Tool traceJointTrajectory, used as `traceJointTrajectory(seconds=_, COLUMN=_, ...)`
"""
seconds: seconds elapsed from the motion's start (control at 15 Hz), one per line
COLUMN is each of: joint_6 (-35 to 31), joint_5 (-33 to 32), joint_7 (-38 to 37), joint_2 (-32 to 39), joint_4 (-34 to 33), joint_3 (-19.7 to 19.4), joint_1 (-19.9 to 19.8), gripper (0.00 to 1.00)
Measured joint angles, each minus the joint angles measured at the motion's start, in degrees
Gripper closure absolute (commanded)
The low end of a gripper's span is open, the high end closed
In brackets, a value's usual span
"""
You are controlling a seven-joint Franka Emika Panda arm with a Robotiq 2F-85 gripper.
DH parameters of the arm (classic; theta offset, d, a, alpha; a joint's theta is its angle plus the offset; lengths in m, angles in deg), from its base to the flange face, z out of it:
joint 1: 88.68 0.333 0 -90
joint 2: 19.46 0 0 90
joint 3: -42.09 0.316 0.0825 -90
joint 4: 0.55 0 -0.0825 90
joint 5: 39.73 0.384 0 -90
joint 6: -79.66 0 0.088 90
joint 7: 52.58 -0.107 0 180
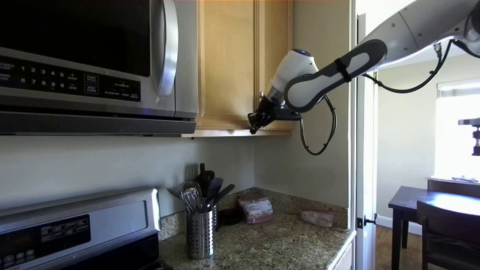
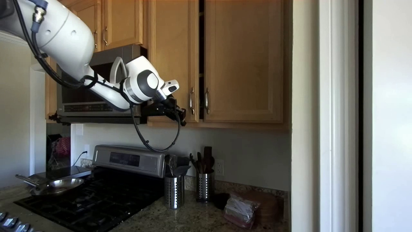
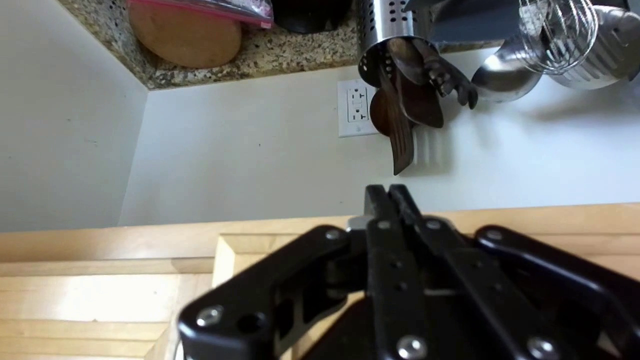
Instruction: Pick up the sachet from the countertop and put it in the open cabinet then close the door
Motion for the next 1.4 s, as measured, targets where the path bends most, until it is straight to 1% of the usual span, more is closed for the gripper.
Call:
traceJointTrajectory(seconds=0.27, joint_6=-1.4, joint_5=-0.1, joint_7=0.0, joint_2=4.3, joint_4=-3.5, joint_3=-0.5, joint_1=0.0, gripper=0.93)
traceJointTrajectory(seconds=0.4, joint_6=-1.4, joint_5=0.0, joint_7=0.3, joint_2=4.6, joint_4=-4.1, joint_3=-0.5, joint_1=0.0, gripper=0.93)
traceJointTrajectory(seconds=0.53, joint_6=-0.9, joint_5=1.1, joint_7=2.4, joint_2=4.5, joint_4=-3.9, joint_3=-0.1, joint_1=0.0, gripper=0.94)
traceJointTrajectory(seconds=0.67, joint_6=0.2, joint_5=4.2, joint_7=6.6, joint_2=4.3, joint_4=-2.8, joint_3=0.1, joint_1=0.4, gripper=0.94)
traceJointTrajectory(seconds=0.87, joint_6=5.3, joint_5=11.9, joint_7=15.0, joint_2=2.3, joint_4=1.5, joint_3=0.0, joint_1=1.6, gripper=0.95)
traceJointTrajectory(seconds=0.93, joint_6=7.3, joint_5=14.5, joint_7=17.4, joint_2=1.4, joint_4=3.3, joint_3=0.0, joint_1=2.0, gripper=0.91)
traceJointTrajectory(seconds=1.0, joint_6=9.4, joint_5=16.8, joint_7=19.5, joint_2=0.4, joint_4=5.1, joint_3=0.0, joint_1=2.4, gripper=0.69)
traceJointTrajectory(seconds=1.07, joint_6=11.7, joint_5=18.6, joint_7=21.0, joint_2=-0.6, joint_4=6.8, joint_3=0.0, joint_1=2.7, gripper=0.66)
traceJointTrajectory(seconds=1.2, joint_6=16.4, joint_5=20.3, joint_7=22.8, joint_2=-2.6, joint_4=9.8, joint_3=0.0, joint_1=3.1, gripper=0.53)
traceJointTrajectory(seconds=1.4, joint_6=22.6, joint_5=20.6, joint_7=23.8, joint_2=-5.4, joint_4=12.9, joint_3=-0.3, joint_1=3.1, gripper=0.33)
